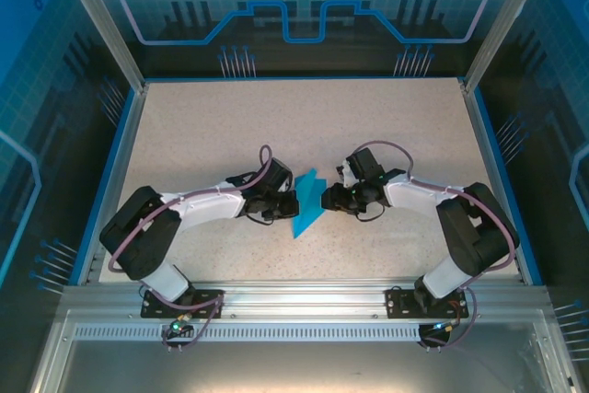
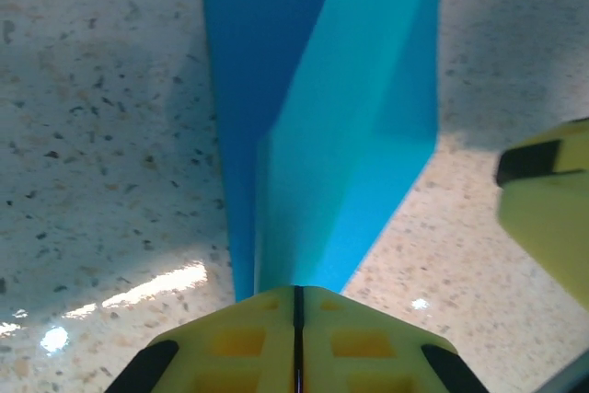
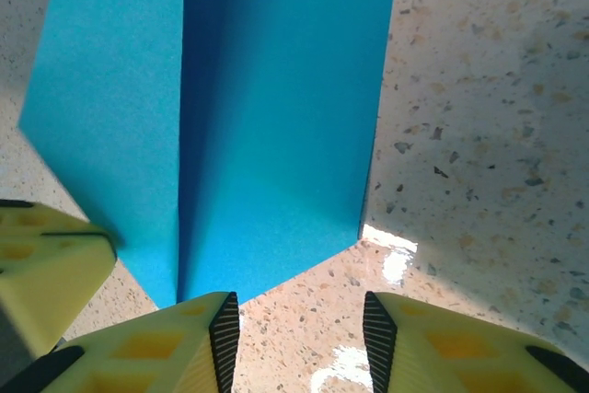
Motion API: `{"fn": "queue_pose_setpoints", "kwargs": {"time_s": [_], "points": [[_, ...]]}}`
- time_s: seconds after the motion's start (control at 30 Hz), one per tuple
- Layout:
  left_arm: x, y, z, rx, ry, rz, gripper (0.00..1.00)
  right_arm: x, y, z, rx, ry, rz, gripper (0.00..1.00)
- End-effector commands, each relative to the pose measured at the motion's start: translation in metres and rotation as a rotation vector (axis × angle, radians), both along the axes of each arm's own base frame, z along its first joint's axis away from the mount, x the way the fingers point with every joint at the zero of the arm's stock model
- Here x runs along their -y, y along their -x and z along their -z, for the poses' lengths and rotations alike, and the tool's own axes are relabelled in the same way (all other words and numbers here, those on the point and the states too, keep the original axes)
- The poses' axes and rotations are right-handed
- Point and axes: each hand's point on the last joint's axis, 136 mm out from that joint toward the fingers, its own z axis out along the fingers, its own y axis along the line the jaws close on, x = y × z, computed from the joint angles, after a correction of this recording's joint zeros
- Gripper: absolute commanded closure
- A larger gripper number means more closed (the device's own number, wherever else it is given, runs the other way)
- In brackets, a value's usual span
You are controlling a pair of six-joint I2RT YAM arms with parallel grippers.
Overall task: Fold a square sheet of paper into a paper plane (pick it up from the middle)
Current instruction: Fourth fold the wing at the center of the table.
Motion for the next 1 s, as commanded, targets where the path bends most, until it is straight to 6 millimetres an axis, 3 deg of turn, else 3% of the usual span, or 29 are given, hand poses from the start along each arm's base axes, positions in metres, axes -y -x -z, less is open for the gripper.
{"fn": "queue_pose_setpoints", "kwargs": {"time_s": [0.0, 0.17, 0.57, 0.97], "points": [[-0.002, -0.004, 0.006, 0.001, -0.032, 0.018, 0.90, -0.007, -0.003, 0.003, -0.007, 0.004, 0.002, 0.56], [-0.002, -0.002, 0.017, -0.015, -0.044, 0.027, 0.90, -0.012, -0.005, 0.009, -0.029, -0.005, -0.006, 0.56], [0.004, 0.004, 0.023, -0.032, -0.002, 0.052, 0.89, -0.022, -0.011, 0.017, -0.054, -0.031, 0.001, 0.55], [0.001, 0.008, 0.037, -0.063, -0.014, 0.051, 0.90, -0.032, -0.015, 0.012, -0.060, -0.099, 0.015, 0.57]]}}
